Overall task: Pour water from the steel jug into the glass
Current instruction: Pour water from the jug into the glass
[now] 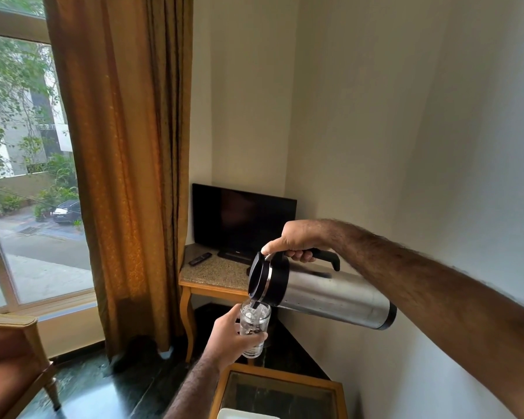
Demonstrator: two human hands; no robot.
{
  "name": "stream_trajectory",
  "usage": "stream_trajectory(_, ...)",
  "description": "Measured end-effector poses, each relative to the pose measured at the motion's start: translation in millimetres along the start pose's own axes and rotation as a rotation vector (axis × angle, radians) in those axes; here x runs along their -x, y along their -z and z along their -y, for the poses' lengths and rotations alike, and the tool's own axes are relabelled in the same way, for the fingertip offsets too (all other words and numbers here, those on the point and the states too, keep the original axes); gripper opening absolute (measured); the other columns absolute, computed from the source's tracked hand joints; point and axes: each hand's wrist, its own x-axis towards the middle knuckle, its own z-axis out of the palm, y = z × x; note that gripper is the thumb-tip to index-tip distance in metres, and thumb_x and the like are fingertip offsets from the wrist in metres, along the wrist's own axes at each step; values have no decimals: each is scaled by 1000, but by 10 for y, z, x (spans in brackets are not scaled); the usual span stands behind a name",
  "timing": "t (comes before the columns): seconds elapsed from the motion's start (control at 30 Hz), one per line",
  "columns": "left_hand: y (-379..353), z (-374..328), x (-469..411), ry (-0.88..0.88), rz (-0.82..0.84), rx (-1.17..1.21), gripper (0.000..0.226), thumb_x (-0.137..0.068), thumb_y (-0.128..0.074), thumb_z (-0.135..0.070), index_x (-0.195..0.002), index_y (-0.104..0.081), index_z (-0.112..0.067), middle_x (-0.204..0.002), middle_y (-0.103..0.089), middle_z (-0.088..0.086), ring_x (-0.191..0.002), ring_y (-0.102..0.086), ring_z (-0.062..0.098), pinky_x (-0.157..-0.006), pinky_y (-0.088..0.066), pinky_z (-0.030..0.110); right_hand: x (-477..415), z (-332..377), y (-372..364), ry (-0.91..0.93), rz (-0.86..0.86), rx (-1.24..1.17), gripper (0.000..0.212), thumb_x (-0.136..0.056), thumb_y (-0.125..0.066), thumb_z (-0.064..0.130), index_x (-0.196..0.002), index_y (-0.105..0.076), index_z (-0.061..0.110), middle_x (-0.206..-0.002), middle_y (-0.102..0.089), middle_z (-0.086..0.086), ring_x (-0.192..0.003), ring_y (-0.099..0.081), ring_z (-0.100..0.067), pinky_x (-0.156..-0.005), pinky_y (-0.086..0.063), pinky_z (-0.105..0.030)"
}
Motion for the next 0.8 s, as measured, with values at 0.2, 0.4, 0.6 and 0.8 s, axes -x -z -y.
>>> stream_trajectory(0.2, 7, 2, -7, 8, -20, 6, 61, -62, -95, -36, -116, -68, -45, -110, -79, -28, -98, -78, -4, -69, -62, 14, -29, -112, -29, 28, 11, -65, 58, -89, -73, 61, -40, -68, 30, -44, -51, 11, -38, -45, -9, -43, -40, -23)
stream_trajectory(0.4, 28, -48, -8, 9, -45, 34, 57, -64, -94, -36, -114, -69, -45, -110, -78, -30, -99, -75, -10, -64, -59, 10, -20, -388, -105, 51, -13, -188, 61, -93, -71, 62, -42, -67, 28, -46, -52, 9, -38, -47, -10, -45, -44, -24)
stream_trajectory(0.6, 55, -49, -63, 2, -59, 38, 57, -65, -94, -34, -116, -70, -44, -112, -79, -28, -100, -76, -7, -69, -60, 13, 48, -634, -263, 37, -91, -304, 64, -93, -71, 60, -42, -54, 25, -47, -51, 6, -38, -45, -12, -44, -42, -22)
stream_trajectory(0.8, 16, 84, -181, 24, -80, 36, 58, -62, -97, -34, -114, -71, -37, -109, -82, -20, -97, -80, 2, -85, -65, 30, 195, -925, -462, -8, -213, -666, 73, -87, -58, 84, -48, -47, 23, -50, -44, 2, -42, -38, -16, -43, -35, -23)
